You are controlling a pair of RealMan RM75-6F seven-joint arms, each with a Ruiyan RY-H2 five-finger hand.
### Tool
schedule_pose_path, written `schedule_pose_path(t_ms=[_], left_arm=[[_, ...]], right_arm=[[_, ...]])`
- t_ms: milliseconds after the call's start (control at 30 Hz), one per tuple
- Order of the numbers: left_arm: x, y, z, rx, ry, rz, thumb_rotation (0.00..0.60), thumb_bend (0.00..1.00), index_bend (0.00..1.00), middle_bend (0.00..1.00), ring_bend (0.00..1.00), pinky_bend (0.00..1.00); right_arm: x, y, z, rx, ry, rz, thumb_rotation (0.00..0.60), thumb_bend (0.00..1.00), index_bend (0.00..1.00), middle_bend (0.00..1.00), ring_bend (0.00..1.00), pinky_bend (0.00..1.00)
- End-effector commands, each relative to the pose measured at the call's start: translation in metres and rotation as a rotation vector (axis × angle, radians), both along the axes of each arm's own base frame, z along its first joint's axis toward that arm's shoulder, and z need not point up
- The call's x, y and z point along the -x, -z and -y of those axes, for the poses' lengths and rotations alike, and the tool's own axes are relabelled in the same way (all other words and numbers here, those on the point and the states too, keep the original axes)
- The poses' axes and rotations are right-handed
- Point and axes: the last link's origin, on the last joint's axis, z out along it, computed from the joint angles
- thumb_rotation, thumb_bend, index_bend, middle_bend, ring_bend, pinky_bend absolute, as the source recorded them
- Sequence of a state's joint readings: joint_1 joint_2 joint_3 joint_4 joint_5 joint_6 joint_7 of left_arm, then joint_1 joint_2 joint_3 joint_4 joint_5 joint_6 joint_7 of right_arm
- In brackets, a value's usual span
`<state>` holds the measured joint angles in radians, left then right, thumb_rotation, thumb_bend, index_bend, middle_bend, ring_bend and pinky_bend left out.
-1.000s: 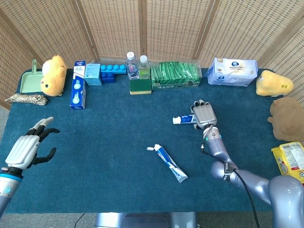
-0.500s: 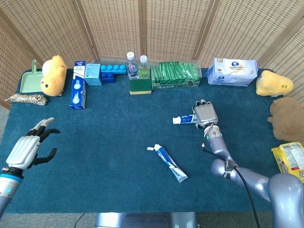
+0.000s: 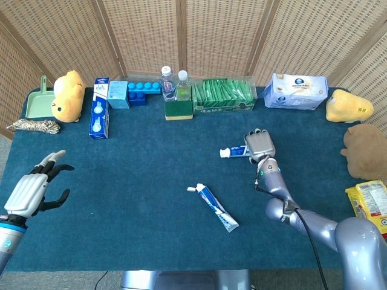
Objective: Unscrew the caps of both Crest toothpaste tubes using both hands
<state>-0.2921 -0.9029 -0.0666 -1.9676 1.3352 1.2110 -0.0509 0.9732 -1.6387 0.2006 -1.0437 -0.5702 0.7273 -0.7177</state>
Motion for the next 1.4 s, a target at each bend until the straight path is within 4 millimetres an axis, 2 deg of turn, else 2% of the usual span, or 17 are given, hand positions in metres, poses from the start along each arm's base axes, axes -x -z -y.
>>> schedule_pose_path(t_ms=[33, 233, 433, 567, 700, 833, 1000, 1200, 1400], left_arm=[[0.001, -0.001, 0.001, -0.005, -0.001, 0.005, 0.600, 0.39, 0.25, 0.00, 0.00, 0.12], [0.000, 0.001, 0.001, 0.001, 0.005, 0.011, 0.600, 0.39, 0.24, 0.00, 0.00, 0.12], [0.000, -0.001, 0.001, -0.003, 0.004, 0.016, 0.600, 0.39, 0.23, 0.00, 0.00, 0.12], [0.000, -0.001, 0.000, -0.004, 0.001, 0.025, 0.600, 0.39, 0.23, 0.00, 0.00, 0.13], [-0.005, 0.002, -0.006, -0.001, 0.001, 0.057, 0.600, 0.39, 0.24, 0.05, 0.01, 0.20], [-0.009, 0.008, -0.014, 0.025, -0.003, 0.090, 0.600, 0.39, 0.24, 0.15, 0.15, 0.27], [-0.021, 0.021, -0.030, 0.082, 0.014, 0.122, 0.600, 0.39, 0.25, 0.18, 0.21, 0.29], [-0.040, 0.043, -0.052, 0.142, 0.072, 0.110, 0.600, 0.38, 0.25, 0.15, 0.15, 0.32], [-0.059, 0.062, -0.070, 0.189, 0.120, 0.101, 0.600, 0.35, 0.24, 0.09, 0.06, 0.27]], right_arm=[[-0.006, -0.002, 0.000, 0.006, -0.008, 0.036, 0.600, 0.32, 0.66, 0.46, 0.36, 0.36], [-0.008, -0.006, -0.004, 0.006, -0.016, 0.106, 0.600, 0.37, 0.84, 0.64, 0.56, 0.55], [-0.006, -0.015, -0.013, -0.002, -0.020, 0.191, 0.600, 0.39, 0.90, 0.70, 0.64, 0.66], [-0.005, -0.026, -0.023, -0.017, -0.004, 0.274, 0.600, 0.40, 0.91, 0.72, 0.67, 0.69], [-0.003, -0.037, -0.038, -0.051, 0.043, 0.401, 0.600, 0.40, 0.91, 0.74, 0.70, 0.73], [-0.003, -0.049, -0.053, -0.085, 0.075, 0.503, 0.600, 0.40, 0.91, 0.75, 0.73, 0.75], [-0.002, -0.059, -0.073, -0.108, 0.100, 0.598, 0.600, 0.41, 0.91, 0.75, 0.73, 0.75], [-0.001, -0.062, -0.092, -0.122, 0.109, 0.659, 0.600, 0.41, 0.91, 0.75, 0.74, 0.75], [-0.004, -0.060, -0.104, -0.125, 0.106, 0.688, 0.600, 0.41, 0.91, 0.75, 0.74, 0.75]])
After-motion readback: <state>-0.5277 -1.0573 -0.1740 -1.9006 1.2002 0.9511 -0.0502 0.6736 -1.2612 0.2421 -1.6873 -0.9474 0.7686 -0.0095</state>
